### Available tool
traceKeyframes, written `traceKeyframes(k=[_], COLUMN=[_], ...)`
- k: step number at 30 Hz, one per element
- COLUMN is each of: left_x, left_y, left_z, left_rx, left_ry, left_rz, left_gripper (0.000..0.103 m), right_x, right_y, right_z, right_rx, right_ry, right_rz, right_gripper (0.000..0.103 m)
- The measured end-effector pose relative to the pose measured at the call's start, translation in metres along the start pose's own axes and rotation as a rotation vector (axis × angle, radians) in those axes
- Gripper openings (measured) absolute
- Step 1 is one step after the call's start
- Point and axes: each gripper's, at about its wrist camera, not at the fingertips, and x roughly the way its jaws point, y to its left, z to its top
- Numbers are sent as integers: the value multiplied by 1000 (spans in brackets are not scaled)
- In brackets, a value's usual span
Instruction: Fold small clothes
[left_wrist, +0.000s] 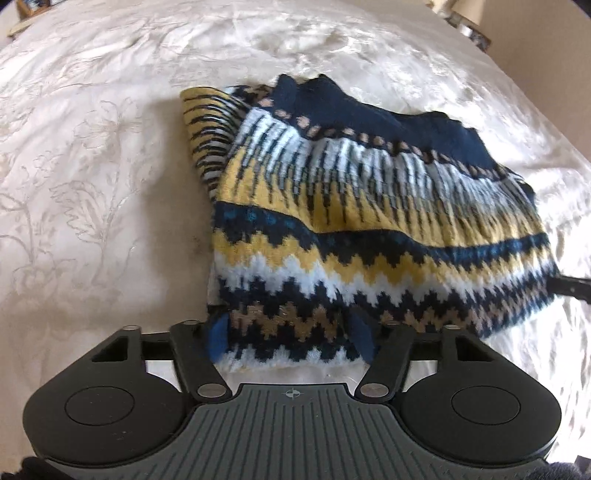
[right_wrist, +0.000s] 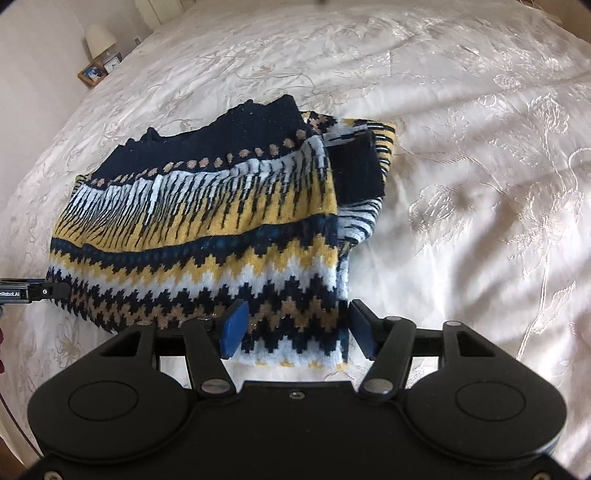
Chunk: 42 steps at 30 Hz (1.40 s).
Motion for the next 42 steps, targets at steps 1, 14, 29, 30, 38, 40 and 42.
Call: traceKeyframes(k=[1,14,29,30,38,40,42], left_x=[0,-14,0,-3,-29,-37,-45], left_y=[0,-8,15,17,52,54,45], left_z=[1,-6,3,4,4,7,10], left_rx=[-12,7,70,65,13,-5,-5], left_ry=[4,-48,141,135,95,71,35], left_rz=[9,93,3,2,216,230,233], left_gripper=[53,11,14,15,15,15,15], right_x=[1,3,14,14,10,10,6], right_y=[-1,3,-11,-10,-14,-10,-9], right_z=[0,4,8,8,10,11,11], right_rx=[5,-11,-62,-53,-3,10,18], right_ry=[3,41,128,125,111,106,94], right_rz=[8,1,-94,-95,-89,-91,-93], right_gripper=[63,11,9,9,9,11,17])
